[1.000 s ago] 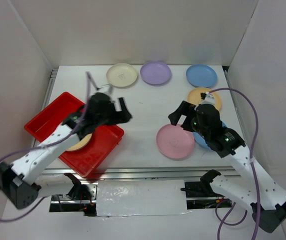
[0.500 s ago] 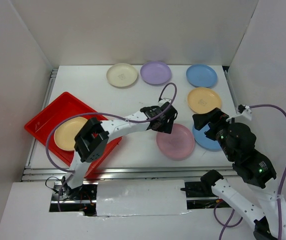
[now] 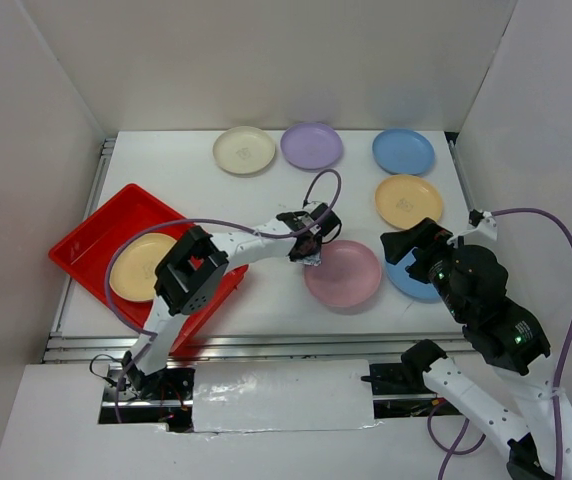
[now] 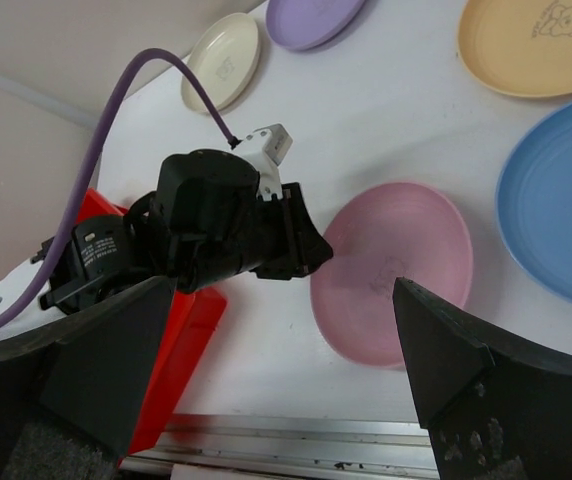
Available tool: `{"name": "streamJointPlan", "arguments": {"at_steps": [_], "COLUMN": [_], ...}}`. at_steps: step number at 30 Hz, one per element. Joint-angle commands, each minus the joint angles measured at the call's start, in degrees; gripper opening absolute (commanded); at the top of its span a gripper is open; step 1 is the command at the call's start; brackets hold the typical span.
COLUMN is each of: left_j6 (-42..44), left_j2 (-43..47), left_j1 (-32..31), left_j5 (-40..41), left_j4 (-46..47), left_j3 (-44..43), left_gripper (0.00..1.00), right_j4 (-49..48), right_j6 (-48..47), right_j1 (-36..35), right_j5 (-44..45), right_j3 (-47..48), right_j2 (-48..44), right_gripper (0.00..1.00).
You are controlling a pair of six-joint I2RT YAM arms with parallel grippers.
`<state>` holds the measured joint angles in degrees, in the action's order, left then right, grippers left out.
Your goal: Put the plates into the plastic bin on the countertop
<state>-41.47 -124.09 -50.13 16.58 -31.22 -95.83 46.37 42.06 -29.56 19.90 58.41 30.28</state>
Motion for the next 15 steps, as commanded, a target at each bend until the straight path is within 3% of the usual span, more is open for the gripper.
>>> {"name": "streamJointPlan", "arguments": {"at_steps": [1,4,9,15], "left_j6": [-0.1,-0.01,-2.46,-7.64], "left_j2": [1.3,3.23,10.26,29.76], "left_j1": [1.17,2.49,5.12,13.2], "left_j5": [-2.16,-4.52,-1.21,5.82], "left_j4": [2.04,3.53,1.96,-1.03], "left_j3": [1.43,3.1,7.32,15.39], "left_gripper": [0.25,0.0,0.0,0.0], "right_j4": [-0.67,-0.67,-0.23,-1.46], "right_j6": [-1.02,-1.02,-1.55,-1.99], "right_j1": [0.38,0.47,0.64,0.82], "right_j5": [-0.21,0.14,0.23,-0.91], "right_j3": [-0.23,-0.14,0.3,-0.05], "right_j2": [0.13,0.04,0.13,0.92], "right_gripper": [1.0,1.0,1.0,1.0]}}
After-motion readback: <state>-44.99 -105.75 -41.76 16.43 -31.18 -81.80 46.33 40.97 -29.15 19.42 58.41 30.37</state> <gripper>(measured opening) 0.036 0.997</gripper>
